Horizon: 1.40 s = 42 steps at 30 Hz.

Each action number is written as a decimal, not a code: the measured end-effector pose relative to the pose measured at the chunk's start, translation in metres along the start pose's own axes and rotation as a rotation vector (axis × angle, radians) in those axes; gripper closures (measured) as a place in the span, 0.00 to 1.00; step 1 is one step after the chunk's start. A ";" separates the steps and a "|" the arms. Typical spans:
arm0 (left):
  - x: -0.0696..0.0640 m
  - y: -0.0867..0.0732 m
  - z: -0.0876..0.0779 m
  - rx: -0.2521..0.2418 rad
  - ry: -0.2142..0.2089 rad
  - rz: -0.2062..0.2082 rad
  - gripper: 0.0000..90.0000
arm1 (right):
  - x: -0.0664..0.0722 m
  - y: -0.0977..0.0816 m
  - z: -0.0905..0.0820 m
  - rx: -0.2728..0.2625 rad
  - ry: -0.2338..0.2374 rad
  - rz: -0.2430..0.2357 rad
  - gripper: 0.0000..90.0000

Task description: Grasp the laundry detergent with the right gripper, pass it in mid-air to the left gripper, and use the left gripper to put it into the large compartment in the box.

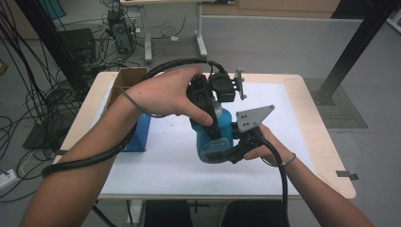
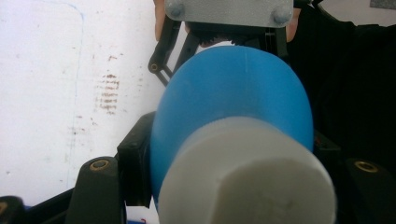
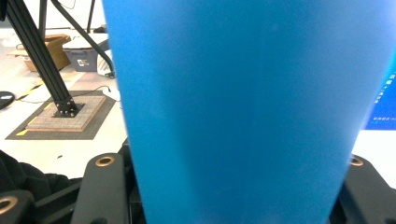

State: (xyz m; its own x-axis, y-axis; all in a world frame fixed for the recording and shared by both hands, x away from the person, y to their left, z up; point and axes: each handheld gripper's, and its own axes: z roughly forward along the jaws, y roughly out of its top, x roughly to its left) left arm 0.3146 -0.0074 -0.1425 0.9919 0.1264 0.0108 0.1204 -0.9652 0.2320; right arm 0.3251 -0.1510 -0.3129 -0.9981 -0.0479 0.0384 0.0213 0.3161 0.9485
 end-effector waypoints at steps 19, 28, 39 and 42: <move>0.001 0.000 0.001 0.000 -0.005 -0.001 0.41 | -0.001 -0.001 0.000 0.001 -0.001 0.001 0.45; 0.001 -0.001 0.002 0.003 -0.002 0.007 0.41 | -0.001 -0.001 0.001 0.002 0.000 0.001 0.45; 0.000 0.000 0.001 0.008 0.007 0.007 0.41 | -0.001 -0.002 0.002 -0.006 0.002 -0.002 0.45; 0.000 0.001 0.001 0.007 0.012 0.006 0.41 | -0.002 -0.002 0.001 -0.013 0.000 -0.004 0.45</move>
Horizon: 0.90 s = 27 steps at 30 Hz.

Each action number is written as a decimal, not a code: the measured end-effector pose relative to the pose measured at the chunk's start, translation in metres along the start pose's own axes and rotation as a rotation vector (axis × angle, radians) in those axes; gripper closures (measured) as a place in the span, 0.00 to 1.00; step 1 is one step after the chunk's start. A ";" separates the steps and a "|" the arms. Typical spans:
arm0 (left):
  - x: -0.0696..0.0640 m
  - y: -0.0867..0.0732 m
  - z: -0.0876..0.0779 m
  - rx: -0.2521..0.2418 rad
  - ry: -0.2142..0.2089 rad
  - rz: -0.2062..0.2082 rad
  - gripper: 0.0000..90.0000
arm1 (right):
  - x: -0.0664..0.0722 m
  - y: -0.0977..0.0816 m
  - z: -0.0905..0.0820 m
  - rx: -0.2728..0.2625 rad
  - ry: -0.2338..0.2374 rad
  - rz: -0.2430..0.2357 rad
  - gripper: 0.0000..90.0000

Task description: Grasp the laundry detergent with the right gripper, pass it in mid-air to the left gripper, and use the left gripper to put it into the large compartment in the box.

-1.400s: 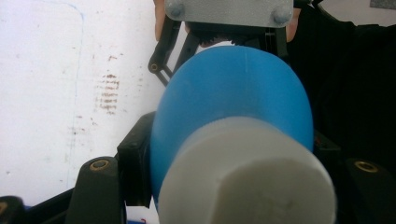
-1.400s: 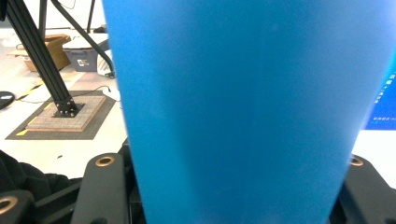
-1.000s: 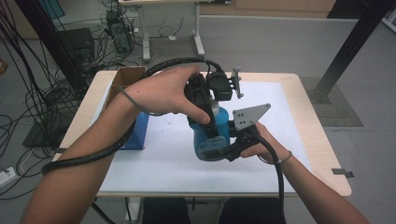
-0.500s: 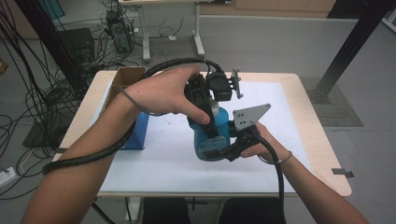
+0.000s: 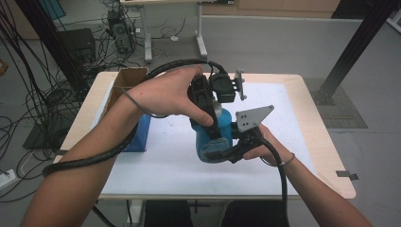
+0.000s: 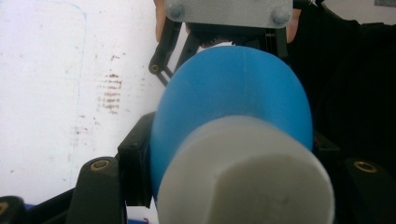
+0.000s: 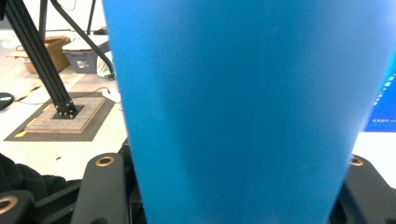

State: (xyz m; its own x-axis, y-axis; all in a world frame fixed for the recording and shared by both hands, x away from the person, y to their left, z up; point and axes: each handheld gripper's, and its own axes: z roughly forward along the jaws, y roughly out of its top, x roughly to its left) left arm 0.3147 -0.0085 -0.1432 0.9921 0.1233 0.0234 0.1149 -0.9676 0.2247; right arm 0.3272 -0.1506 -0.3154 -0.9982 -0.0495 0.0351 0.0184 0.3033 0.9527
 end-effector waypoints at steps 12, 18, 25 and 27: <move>-0.003 0.006 -0.003 0.015 0.007 0.002 0.42 | 0.001 0.000 0.001 -0.021 0.006 -0.002 0.45; -0.005 0.008 -0.001 0.035 0.018 -0.002 0.42 | 0.003 0.001 0.001 -0.039 0.000 -0.004 0.42; -0.006 0.010 -0.003 0.033 0.020 -0.003 0.42 | 0.004 -0.001 0.003 -0.034 -0.003 0.005 0.32; -0.006 0.010 -0.005 0.035 0.022 -0.005 0.42 | 0.004 -0.002 0.002 -0.046 -0.010 0.018 0.27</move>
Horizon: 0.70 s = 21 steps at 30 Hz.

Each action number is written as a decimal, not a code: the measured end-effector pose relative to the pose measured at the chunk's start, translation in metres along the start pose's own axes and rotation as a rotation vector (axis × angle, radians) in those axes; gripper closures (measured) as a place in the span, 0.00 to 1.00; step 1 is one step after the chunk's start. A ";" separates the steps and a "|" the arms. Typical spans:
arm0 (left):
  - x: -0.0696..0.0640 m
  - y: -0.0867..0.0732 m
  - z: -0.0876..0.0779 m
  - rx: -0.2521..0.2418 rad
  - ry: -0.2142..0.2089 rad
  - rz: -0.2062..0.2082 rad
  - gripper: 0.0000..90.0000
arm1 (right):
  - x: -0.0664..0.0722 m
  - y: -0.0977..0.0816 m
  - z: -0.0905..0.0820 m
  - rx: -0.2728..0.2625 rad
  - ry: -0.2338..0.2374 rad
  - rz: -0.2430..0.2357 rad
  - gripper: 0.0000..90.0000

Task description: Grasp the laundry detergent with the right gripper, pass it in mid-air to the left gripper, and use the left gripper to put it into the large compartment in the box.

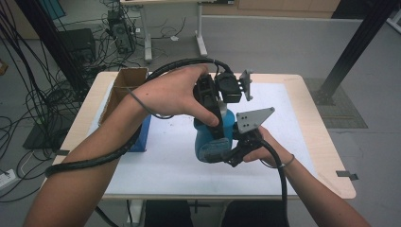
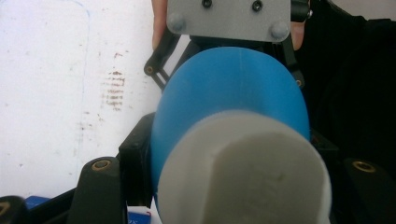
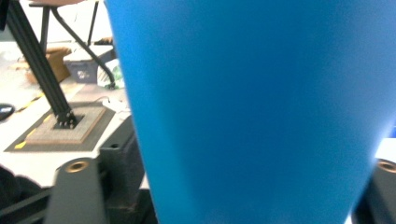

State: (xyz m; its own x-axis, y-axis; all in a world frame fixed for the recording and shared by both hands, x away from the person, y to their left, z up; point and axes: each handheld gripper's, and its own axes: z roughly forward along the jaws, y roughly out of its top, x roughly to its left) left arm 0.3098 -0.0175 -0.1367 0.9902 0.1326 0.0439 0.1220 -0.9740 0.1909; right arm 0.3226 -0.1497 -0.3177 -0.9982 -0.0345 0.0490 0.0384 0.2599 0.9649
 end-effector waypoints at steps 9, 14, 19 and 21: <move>0.000 0.001 0.000 0.005 0.001 -0.005 0.42 | 0.000 -0.001 -0.005 -0.040 -0.046 0.026 0.03; 0.001 0.001 -0.001 0.008 0.001 -0.008 0.42 | 0.001 0.000 -0.006 -0.048 -0.053 0.007 0.01; 0.001 0.000 -0.002 0.004 0.002 -0.017 0.42 | 0.002 0.001 -0.007 -0.033 -0.050 -0.005 0.01; 0.002 -0.001 -0.002 0.005 0.003 -0.025 0.42 | 0.002 0.001 -0.007 -0.014 -0.051 -0.009 0.01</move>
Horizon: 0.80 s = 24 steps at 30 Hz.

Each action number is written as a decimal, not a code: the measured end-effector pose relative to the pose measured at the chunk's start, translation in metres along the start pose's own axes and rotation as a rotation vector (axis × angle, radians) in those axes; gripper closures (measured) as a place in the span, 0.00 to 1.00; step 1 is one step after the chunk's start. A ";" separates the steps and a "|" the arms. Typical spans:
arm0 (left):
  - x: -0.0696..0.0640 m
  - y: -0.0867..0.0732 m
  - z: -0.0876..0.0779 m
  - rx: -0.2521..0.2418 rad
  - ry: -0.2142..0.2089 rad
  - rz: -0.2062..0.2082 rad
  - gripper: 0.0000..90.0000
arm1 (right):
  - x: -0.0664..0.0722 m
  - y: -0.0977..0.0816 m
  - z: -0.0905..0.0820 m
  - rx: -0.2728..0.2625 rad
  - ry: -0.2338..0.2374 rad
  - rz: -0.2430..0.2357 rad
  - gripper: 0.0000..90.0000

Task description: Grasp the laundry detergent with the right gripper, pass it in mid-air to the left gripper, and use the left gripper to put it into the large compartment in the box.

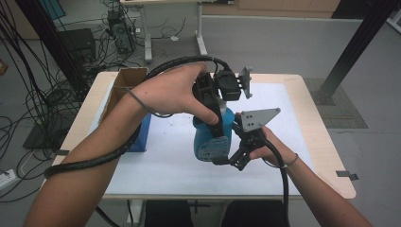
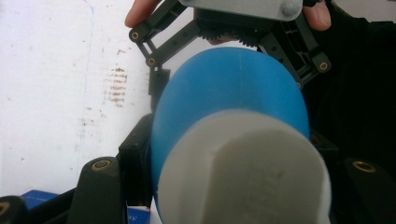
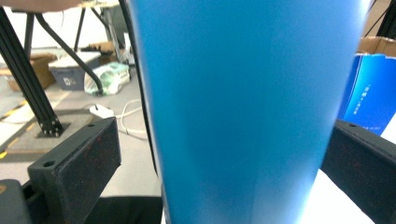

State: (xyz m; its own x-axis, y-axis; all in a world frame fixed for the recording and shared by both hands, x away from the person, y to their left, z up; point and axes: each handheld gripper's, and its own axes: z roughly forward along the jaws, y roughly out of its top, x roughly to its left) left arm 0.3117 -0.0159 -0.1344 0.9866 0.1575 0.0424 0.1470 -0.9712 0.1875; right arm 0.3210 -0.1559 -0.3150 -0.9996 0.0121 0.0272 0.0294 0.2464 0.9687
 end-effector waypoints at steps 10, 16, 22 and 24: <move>0.006 -0.004 -0.001 0.017 0.012 -0.035 0.42 | -0.003 0.002 -0.008 0.216 -0.014 0.022 0.02; 0.011 -0.008 0.000 0.030 0.010 -0.054 0.42 | -0.007 0.001 -0.012 0.412 -0.034 0.070 0.03; 0.014 -0.011 -0.001 0.031 0.013 -0.075 0.42 | -0.010 0.000 -0.018 0.567 -0.058 0.092 0.03; 0.016 -0.012 -0.002 0.038 0.018 -0.087 0.42 | -0.013 -0.002 -0.022 0.658 -0.079 0.114 0.03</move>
State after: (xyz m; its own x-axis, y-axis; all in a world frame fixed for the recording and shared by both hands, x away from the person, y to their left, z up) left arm 0.3253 -0.0014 -0.1344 0.9686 0.2446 0.0451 0.2352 -0.9597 0.1539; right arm 0.3340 -0.1780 -0.3121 -0.9874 0.1378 0.0778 0.1565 0.7782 0.6082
